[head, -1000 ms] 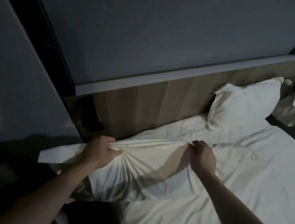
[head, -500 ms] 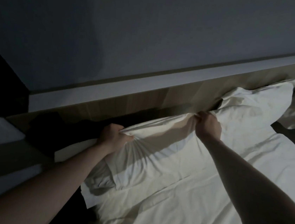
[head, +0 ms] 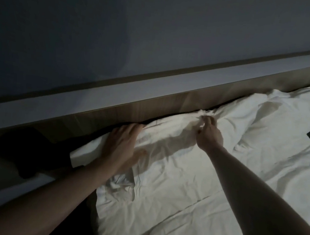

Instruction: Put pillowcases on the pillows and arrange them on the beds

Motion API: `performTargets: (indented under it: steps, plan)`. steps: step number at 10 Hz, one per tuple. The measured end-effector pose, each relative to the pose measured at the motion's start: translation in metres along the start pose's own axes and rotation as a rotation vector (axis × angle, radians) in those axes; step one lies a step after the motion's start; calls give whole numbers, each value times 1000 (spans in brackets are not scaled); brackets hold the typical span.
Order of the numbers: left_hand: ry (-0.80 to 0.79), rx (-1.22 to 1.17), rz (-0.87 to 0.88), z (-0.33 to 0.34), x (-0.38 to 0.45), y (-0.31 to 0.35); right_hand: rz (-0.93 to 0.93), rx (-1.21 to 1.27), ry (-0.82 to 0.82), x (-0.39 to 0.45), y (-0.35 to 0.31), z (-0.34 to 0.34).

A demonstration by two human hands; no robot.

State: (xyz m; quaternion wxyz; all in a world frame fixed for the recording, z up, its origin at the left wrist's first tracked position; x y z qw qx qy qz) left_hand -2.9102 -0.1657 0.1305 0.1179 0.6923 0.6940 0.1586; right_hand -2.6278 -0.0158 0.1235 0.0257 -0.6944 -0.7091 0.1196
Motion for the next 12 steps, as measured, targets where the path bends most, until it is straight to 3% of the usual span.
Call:
performTargets:
  steps: [1,2,3,4,5,6,7,9,10,11,12]
  plan:
    - [47,74,-98,-13,-28,-17,-24,-10,89,9,5,-4]
    - [1,-116,-214,-12,-30,-24,-37,-68,83,18,10,-7]
    - [-41,-325,-265,-13,-13,-20,-27,-19,233,18,5,-22]
    - [-32,-305,-257,-21,-5,-8,50,207,488,19,-1,-48]
    - [29,-327,-262,-29,-1,-1,116,336,574,18,-3,-63]
    - [-35,-353,-290,-17,6,-8,165,363,476,21,-6,-56]
    - [-137,-203,-319,-7,9,-9,64,255,226,18,-11,-35]
    - [3,-137,-193,-26,-11,3,-61,133,-4,-21,-4,0]
    - [171,-191,-44,-42,-40,6,-136,90,-52,-53,-2,16]
    - [216,-299,94,-54,-82,17,-280,90,-164,-106,-8,30]
    - [53,-312,-2,-38,-132,6,-320,114,-189,-153,-9,40]
Point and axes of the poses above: each hand's wrist, its own x-axis towards the middle knuckle, its own z-axis out of the palm, y = z × x, the point moved 3 cm from there along x, towards the middle knuckle, and after that the axes turned 8 degrees about -x, right-handed, at the moved point
